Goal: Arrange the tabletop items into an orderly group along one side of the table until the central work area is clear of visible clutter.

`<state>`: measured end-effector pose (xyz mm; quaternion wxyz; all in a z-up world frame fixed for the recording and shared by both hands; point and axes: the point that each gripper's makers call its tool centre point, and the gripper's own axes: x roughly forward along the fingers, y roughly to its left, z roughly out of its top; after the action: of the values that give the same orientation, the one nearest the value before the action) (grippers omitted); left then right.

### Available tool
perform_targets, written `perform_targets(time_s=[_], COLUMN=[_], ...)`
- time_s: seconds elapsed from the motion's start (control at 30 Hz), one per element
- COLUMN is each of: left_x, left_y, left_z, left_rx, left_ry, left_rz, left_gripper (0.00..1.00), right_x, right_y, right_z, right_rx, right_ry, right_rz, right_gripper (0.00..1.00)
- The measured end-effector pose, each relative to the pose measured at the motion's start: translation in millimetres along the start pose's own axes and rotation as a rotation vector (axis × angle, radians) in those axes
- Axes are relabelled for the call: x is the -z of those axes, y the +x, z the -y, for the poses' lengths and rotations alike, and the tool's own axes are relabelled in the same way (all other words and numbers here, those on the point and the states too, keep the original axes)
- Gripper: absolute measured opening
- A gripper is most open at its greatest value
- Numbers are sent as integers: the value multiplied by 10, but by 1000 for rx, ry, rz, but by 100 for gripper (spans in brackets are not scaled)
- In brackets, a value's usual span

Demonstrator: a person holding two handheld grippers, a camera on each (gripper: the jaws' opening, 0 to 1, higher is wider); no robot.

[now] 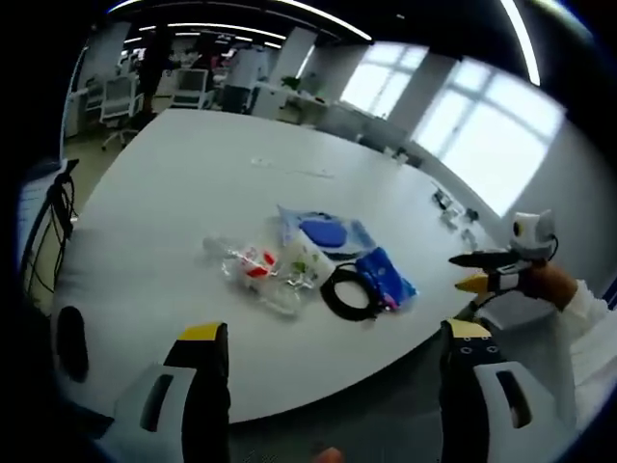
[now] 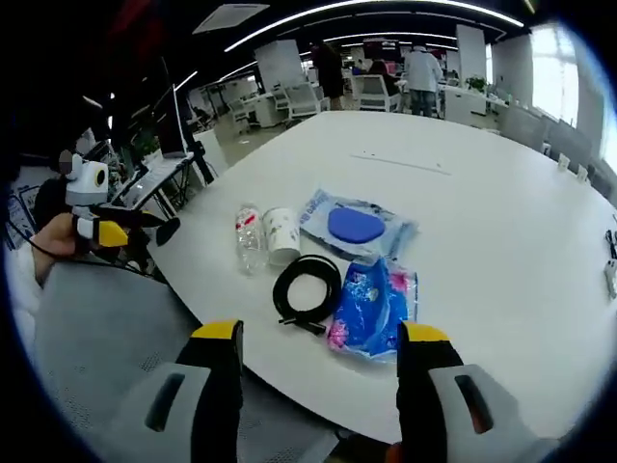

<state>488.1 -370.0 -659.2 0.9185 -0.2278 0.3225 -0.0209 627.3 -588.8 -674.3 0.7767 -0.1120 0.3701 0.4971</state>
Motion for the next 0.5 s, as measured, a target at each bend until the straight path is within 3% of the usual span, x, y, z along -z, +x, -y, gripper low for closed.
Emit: perform_targets(time_s=[0.5], left_x=[-20], left_y=[-115], left_z=[-36], left_rx=[-41], left_ry=[-28], left_rz=[41], left_gripper=[86], right_x=[-213], right_y=[266], right_z=[-314], right_rx=[-102], right_ry=[-94], right_rz=[-20], right_gripper=[61])
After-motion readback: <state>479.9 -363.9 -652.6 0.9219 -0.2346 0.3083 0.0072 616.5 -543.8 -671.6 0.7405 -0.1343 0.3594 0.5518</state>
